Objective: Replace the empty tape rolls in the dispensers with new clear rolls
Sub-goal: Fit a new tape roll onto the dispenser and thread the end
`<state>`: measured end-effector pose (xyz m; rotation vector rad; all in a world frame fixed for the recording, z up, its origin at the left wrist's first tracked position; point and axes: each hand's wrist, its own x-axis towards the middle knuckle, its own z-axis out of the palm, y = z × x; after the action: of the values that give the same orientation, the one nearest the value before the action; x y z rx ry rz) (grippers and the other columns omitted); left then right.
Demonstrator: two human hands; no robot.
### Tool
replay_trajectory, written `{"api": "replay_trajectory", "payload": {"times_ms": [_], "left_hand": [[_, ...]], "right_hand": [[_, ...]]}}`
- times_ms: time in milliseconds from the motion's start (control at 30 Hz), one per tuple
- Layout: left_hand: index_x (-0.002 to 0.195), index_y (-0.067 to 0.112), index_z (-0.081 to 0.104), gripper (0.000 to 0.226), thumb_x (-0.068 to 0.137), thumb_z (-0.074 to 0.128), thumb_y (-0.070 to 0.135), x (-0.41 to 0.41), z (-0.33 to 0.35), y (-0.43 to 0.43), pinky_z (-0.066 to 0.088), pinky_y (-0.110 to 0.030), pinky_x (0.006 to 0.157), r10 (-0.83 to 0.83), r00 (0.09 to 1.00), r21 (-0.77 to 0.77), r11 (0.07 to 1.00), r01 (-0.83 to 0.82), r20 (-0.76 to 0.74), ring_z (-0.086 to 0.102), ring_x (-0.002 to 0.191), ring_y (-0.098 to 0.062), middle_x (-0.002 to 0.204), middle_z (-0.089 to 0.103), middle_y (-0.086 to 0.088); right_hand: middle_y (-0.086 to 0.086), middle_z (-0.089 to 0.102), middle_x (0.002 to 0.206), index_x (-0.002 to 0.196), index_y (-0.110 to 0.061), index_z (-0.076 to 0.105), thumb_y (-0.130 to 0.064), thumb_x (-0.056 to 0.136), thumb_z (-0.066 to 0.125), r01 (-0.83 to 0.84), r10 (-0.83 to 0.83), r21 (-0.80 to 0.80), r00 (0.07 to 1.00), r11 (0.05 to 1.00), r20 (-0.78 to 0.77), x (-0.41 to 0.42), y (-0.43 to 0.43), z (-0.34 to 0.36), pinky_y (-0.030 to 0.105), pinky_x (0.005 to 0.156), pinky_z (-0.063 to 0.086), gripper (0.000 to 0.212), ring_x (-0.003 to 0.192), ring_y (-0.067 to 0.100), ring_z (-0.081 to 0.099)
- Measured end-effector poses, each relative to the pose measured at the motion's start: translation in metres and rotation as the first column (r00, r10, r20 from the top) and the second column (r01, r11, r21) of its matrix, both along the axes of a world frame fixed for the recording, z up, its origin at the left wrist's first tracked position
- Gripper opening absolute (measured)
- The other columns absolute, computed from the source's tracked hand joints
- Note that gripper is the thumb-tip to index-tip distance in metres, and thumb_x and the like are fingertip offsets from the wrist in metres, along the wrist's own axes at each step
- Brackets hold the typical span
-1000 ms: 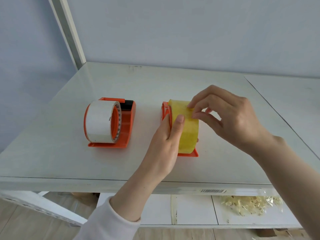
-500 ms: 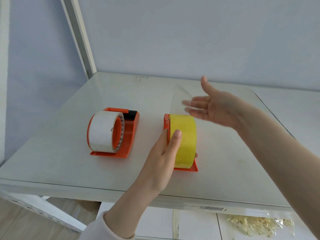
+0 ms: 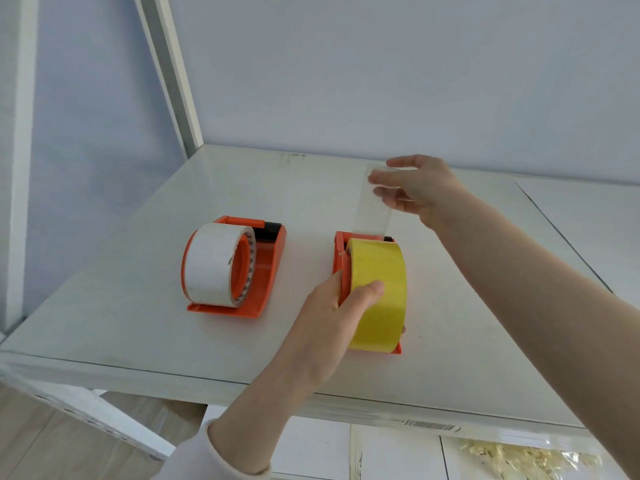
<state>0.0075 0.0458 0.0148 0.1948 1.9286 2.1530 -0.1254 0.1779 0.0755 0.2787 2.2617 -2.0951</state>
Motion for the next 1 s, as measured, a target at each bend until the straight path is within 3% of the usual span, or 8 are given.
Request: {"api": "replay_trajectory", "payload": {"times_ms": [133,300,400,500,600,833,933,1000], "left_hand": [[0.090,0.012,0.063,0.032,0.090,0.045,0.039,-0.007,0.009,0.001,0.054,-0.020,0.057,0.001,0.998,0.000,1.000,-0.001,0.056,0.070,0.060,-0.013,0.066,0.071,-0.002],[0.092,0.003,0.064,0.038,0.094,0.040,0.033,-0.007,0.008,0.003,0.054,-0.019,0.057,0.002,0.999,0.000,1.000,-0.002,0.047,0.068,0.059,-0.011,0.066,0.071,-0.004],[0.096,-0.006,0.063,0.045,0.095,0.037,0.030,-0.007,0.008,0.003,0.054,-0.018,0.060,-0.034,0.999,0.013,0.999,0.034,0.035,0.068,0.062,-0.011,0.072,0.072,-0.010],[0.093,-0.004,0.064,0.043,0.095,0.037,0.029,-0.007,0.009,0.003,0.054,-0.020,0.061,-0.039,0.999,-0.003,0.999,0.039,0.030,0.067,0.062,-0.012,0.071,0.072,-0.009],[0.093,0.001,0.064,0.039,0.095,0.037,0.028,-0.006,0.010,0.004,0.055,-0.023,0.061,-0.036,0.999,0.001,0.999,0.036,0.029,0.067,0.060,-0.012,0.065,0.072,-0.004],[0.095,-0.003,0.061,0.035,0.094,0.038,0.023,-0.005,0.011,0.004,0.054,-0.021,0.054,-0.073,0.996,0.054,0.996,0.070,0.056,0.067,0.055,-0.012,0.059,0.070,-0.003],[0.096,-0.007,0.061,0.037,0.093,0.038,0.022,-0.005,0.011,0.003,0.053,-0.021,0.053,-0.078,0.995,0.064,0.995,0.074,0.063,0.067,0.054,-0.013,0.059,0.070,-0.004],[0.094,-0.005,0.061,0.038,0.093,0.040,0.025,-0.005,0.010,0.003,0.054,-0.021,0.055,-0.088,0.994,0.061,0.995,0.085,0.059,0.067,0.056,-0.013,0.060,0.071,-0.004]], "right_hand": [[0.008,0.072,0.082,0.091,-0.010,0.053,-0.014,0.089,0.055,-0.086,0.101,-0.181,0.992,0.980,0.076,-0.009,0.003,0.010,0.021,0.056,0.055,0.005,0.068,0.017,0.066],[0.019,0.069,0.112,0.115,-0.002,0.044,-0.036,0.085,0.055,-0.090,0.209,-0.555,0.966,0.827,0.155,0.008,0.024,0.019,0.036,0.090,0.050,0.047,0.105,0.032,0.065],[0.024,0.063,0.119,0.119,-0.006,0.046,-0.040,0.081,0.063,-0.024,0.063,-0.292,0.990,0.956,0.126,0.027,0.024,0.001,0.036,0.085,0.054,0.053,0.102,0.032,0.065],[0.018,0.058,0.119,0.135,0.003,0.032,-0.046,0.073,0.068,0.101,-0.101,-0.001,0.988,0.995,0.116,0.050,0.025,-0.023,0.035,0.085,0.052,0.087,0.101,0.024,0.061],[0.009,0.054,0.128,0.123,-0.004,0.055,-0.056,0.072,0.063,-0.017,-0.023,0.226,0.984,0.974,0.175,0.064,0.025,-0.038,0.045,0.105,0.038,0.073,0.110,0.021,0.052],[0.008,0.049,0.136,0.101,-0.023,0.068,-0.069,0.066,0.059,-0.132,0.059,0.394,0.980,0.910,0.191,0.046,0.009,-0.035,0.039,0.098,0.030,0.059,0.137,0.028,0.026],[0.008,0.056,0.123,0.076,-0.024,0.068,-0.063,0.065,0.065,-0.169,0.095,0.421,0.977,0.891,0.192,0.039,0.006,-0.035,0.034,0.092,0.032,0.041,0.129,0.025,0.036],[0.002,0.063,0.109,0.082,-0.017,0.069,-0.045,0.072,0.070,-0.129,0.096,0.345,0.989,0.930,0.111,0.033,0.006,-0.031,0.029,0.091,0.033,0.029,0.110,0.014,0.047]]}}
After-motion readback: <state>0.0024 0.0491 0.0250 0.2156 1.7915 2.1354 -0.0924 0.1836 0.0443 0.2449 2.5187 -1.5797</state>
